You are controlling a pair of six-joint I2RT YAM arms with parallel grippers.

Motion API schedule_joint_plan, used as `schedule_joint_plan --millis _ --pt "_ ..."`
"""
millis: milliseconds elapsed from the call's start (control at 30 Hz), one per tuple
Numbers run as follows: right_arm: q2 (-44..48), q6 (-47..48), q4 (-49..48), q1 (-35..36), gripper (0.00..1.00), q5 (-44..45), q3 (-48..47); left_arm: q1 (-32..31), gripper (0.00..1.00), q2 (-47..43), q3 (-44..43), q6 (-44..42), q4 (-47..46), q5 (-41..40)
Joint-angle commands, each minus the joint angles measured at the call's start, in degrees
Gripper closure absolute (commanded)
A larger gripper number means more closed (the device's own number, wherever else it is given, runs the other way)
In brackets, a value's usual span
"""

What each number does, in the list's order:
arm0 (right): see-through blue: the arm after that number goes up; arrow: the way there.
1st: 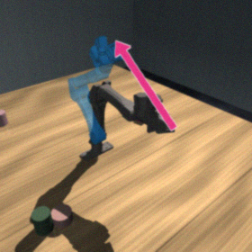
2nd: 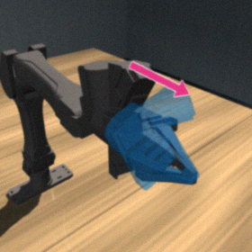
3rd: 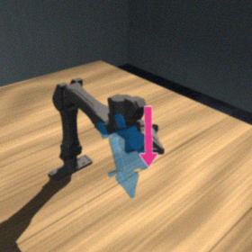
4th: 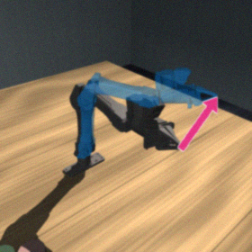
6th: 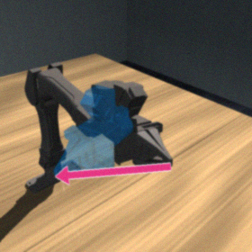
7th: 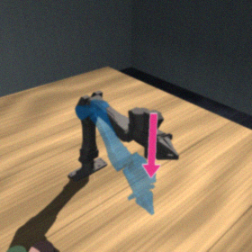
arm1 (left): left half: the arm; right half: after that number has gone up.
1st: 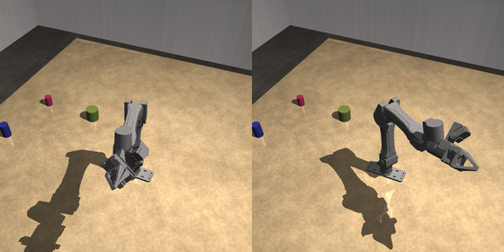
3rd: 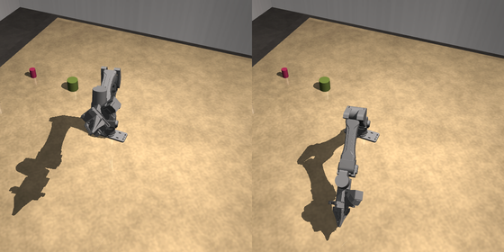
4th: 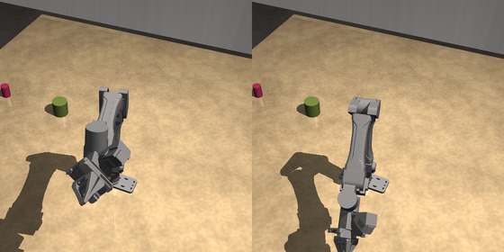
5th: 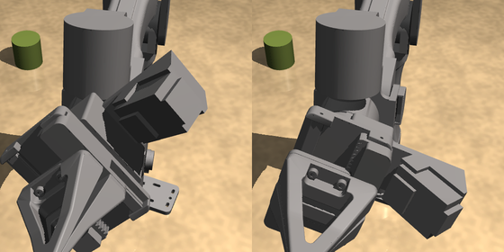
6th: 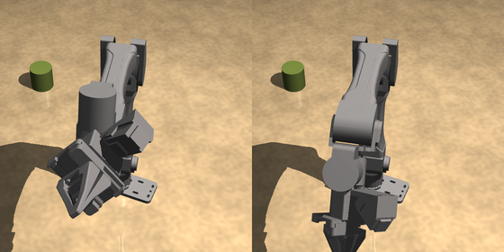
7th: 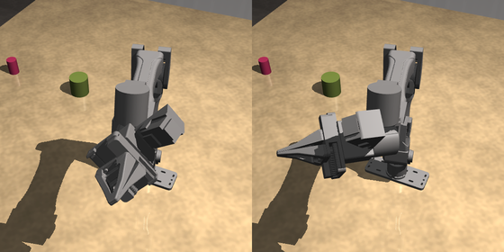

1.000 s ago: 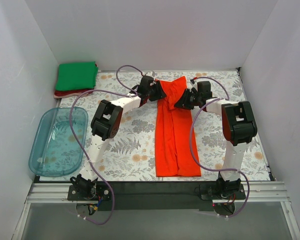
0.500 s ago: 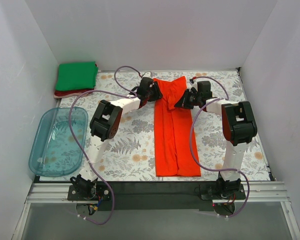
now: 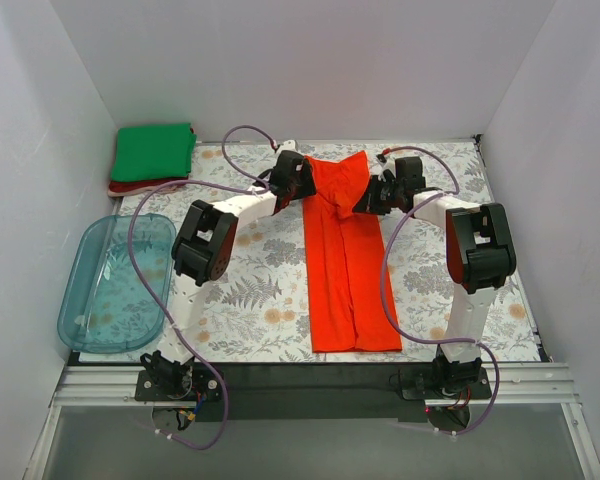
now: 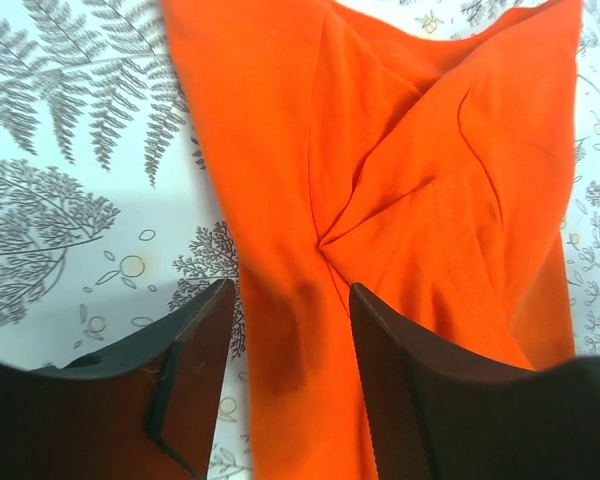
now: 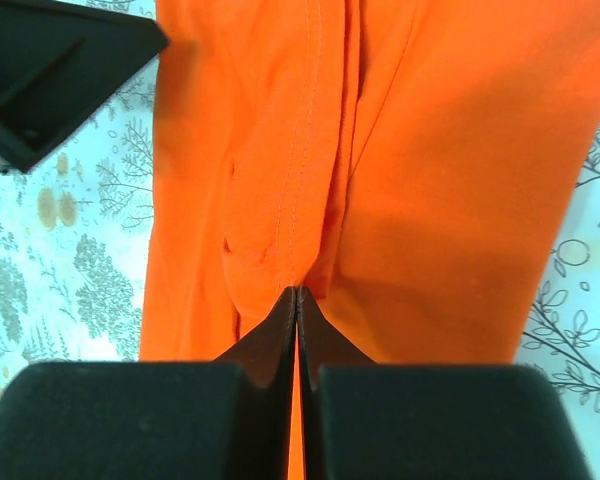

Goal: Fold and stack the t-shirts
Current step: Fold the tshirt

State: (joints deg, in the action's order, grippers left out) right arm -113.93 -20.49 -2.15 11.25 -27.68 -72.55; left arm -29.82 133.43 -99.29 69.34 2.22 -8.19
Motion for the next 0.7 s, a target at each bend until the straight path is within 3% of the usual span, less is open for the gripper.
schedule_joint_plan --millis 0,433,533,667 --pt "2.6 3.9 2.1 -0.3 0.99 1.1 -3.0 0.1 0.50 -6.9 0.9 -2.3 0.6 -2.0" --pt "-0.1 14.1 8.5 1.0 0.98 5.3 -8.1 -0.1 0.52 -7.3 0.1 1.4 -1.7 8.1" --pt "-0.5 15.5 9.5 1.5 0.94 6.1 -8.9 -0.1 0.53 -6.9 0.1 1.8 -3.2 8.1" --pt "0.6 16.9 11.0 3.4 0.79 9.8 -9.5 -0.1 0.53 -6.2 0.1 2.3 -4.9 8.1"
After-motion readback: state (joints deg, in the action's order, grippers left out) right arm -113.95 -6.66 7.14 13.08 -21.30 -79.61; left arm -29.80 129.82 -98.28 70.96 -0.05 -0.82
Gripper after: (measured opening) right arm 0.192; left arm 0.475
